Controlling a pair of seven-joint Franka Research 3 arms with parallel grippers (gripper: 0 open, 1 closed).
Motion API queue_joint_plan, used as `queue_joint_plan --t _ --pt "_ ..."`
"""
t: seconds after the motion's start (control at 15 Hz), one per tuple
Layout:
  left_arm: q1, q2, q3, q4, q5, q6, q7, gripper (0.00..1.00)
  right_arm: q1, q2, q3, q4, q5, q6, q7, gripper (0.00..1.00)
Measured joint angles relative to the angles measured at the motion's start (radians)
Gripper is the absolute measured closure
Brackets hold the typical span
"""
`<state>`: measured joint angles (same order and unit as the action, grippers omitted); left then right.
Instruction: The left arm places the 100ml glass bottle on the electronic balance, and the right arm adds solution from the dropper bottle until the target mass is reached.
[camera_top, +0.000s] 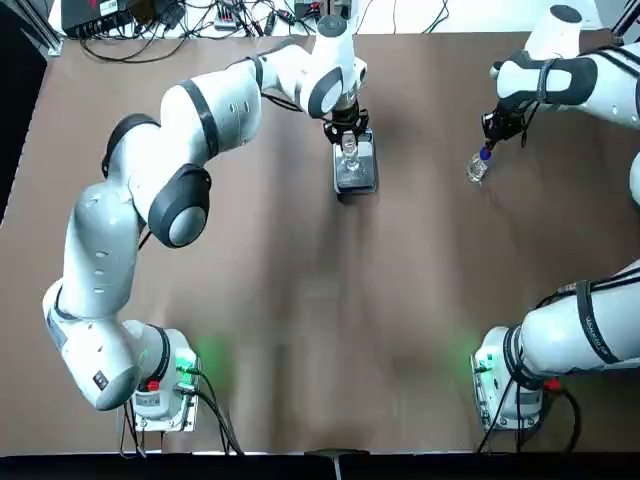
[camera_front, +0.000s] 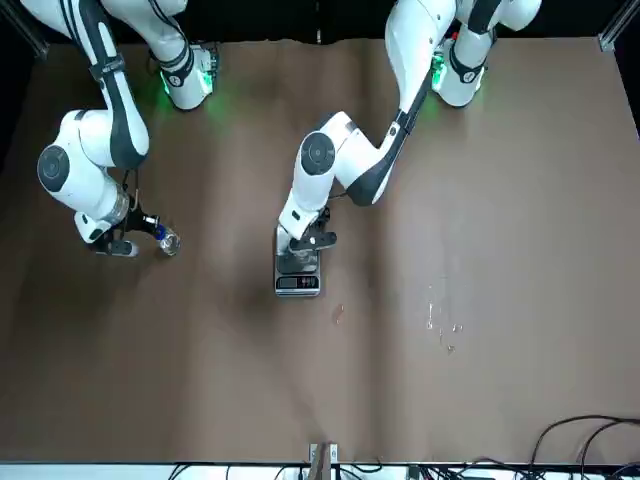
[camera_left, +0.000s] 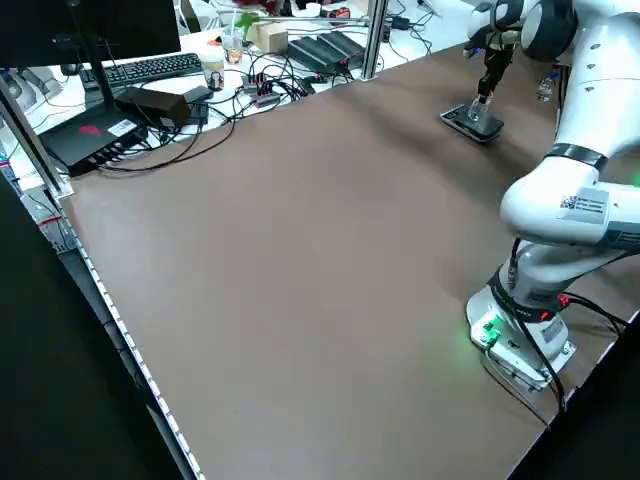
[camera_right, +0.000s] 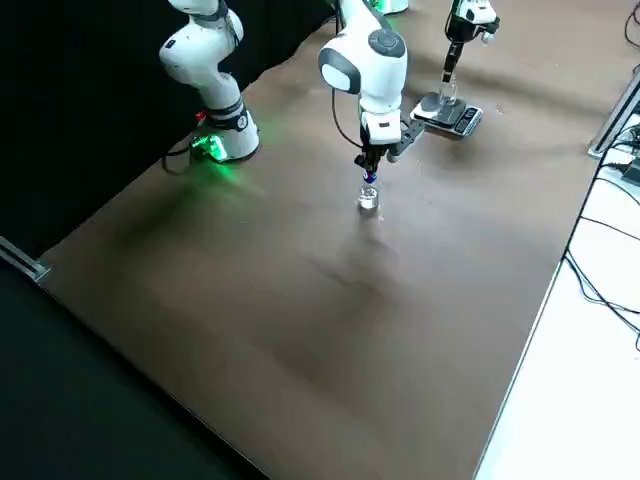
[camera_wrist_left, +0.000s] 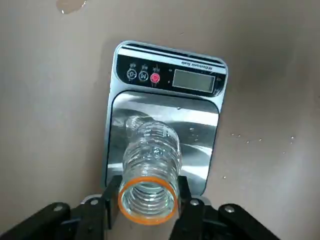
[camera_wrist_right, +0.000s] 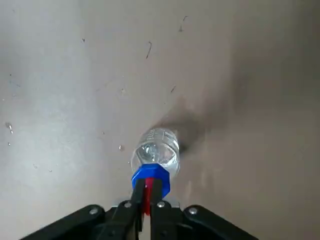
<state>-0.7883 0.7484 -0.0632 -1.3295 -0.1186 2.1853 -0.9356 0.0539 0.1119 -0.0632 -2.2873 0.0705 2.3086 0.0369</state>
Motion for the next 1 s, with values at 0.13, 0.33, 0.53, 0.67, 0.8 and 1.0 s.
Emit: queue_joint_plan --t 0.13,0.33,0.53,0.67,0.8,1.0 --pt "-0.004 0.013 0.0 0.022 0.0 0.002 -0.014 0.52 0.0 0.0 0.0 0.0 0.0 0.0 0.0 0.92" --pt "-0.011 0.033 0.002 0.046 0.0 0.005 -0.023 0.5 0.0 0.0 0.0 0.002 0.0 0.0 0.0 0.92" --pt "-0.011 0.034 0.004 0.05 0.0 0.021 -0.024 0.3 0.0 0.0 0.0 0.005 0.0 0.0 -0.001 0.92" --pt "-0.011 0.034 0.005 0.052 0.0 0.024 -0.027 0.22 0.0 -0.001 0.0 0.006 0.0 -0.001 -0.001 0.92" --pt "-0.011 0.034 0.007 0.058 0.0 0.026 -0.03 0.12 0.0 -0.002 0.0 0.006 0.0 -0.001 -0.002 0.92" --pt "0.001 0.024 0.016 0.075 0.0 0.022 -0.033 0.0 0.0 -0.002 0.0 0.007 0.0 -0.002 -0.002 0.92"
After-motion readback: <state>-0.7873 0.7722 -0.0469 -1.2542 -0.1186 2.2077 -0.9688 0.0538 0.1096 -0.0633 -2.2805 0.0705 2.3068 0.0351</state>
